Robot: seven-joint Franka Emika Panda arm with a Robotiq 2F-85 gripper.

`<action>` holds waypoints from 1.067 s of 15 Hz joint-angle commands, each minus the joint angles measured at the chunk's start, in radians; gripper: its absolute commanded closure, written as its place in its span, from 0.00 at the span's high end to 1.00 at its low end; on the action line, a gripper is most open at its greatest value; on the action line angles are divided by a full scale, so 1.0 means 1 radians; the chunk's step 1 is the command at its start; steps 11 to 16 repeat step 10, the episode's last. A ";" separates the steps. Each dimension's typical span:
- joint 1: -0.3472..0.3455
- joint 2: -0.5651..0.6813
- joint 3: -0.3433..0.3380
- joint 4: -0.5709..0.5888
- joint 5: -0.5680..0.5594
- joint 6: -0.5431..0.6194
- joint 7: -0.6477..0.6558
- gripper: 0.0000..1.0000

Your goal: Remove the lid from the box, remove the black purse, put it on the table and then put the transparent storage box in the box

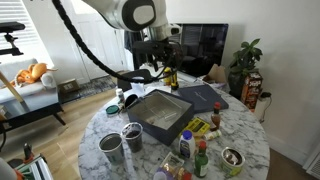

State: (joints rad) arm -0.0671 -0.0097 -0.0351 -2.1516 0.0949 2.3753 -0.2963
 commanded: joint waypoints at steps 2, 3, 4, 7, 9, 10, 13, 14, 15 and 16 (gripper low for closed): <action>0.024 -0.241 -0.003 -0.060 0.008 -0.200 0.037 1.00; 0.030 -0.274 -0.007 -0.058 0.012 -0.245 0.034 1.00; 0.038 -0.298 -0.012 -0.052 0.026 -0.290 0.019 1.00; 0.042 -0.276 -0.013 -0.011 0.003 -0.288 0.025 1.00; 0.043 -0.288 -0.014 -0.023 0.003 -0.291 0.025 1.00; 0.043 -0.287 -0.014 -0.027 0.003 -0.291 0.025 1.00; 0.043 -0.287 -0.014 -0.027 0.003 -0.291 0.025 1.00; 0.043 -0.287 -0.014 -0.027 0.003 -0.291 0.025 1.00; 0.043 -0.287 -0.014 -0.027 0.003 -0.291 0.025 1.00; 0.043 -0.287 -0.014 -0.027 0.003 -0.291 0.025 1.00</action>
